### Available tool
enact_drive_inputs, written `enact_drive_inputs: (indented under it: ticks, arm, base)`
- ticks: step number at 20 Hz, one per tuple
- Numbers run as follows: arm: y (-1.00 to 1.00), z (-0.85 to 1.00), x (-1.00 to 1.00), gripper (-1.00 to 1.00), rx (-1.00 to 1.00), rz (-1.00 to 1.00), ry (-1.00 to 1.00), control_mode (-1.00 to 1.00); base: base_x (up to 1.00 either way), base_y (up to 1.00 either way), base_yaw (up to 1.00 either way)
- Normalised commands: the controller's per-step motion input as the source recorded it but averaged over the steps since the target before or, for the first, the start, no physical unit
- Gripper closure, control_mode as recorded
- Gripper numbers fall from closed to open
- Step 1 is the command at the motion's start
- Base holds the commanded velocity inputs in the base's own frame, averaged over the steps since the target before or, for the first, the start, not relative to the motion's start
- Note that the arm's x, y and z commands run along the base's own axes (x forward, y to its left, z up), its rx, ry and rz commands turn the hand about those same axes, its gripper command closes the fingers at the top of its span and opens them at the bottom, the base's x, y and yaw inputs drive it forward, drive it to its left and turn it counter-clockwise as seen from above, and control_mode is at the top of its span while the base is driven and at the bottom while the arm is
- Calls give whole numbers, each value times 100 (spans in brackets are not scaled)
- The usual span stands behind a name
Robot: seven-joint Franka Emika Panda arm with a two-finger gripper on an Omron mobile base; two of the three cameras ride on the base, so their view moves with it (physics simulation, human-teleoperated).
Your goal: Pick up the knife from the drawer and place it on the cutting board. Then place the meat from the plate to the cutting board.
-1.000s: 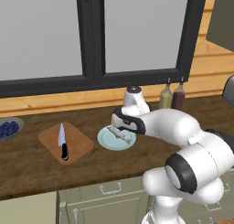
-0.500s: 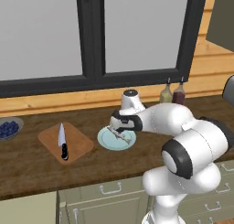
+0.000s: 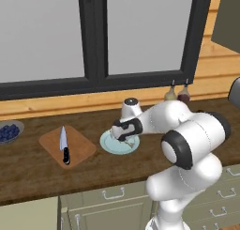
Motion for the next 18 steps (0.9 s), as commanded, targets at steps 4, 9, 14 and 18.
enact_drive_inputs:
  ticks: [4,9,14,18]
  arm:
    - [8,-11,13,-100,0,6,0,-100]
    - [12,-15,0,-100,0,4,2,-100]
    - [4,-33,11,-100,0,2,2,-100]
    - [0,-27,16,-100,0,0,0,-100]
  base:
    - [0,0,0]
    - [0,0,0]
    - [0,0,0]
    - [0,0,0]
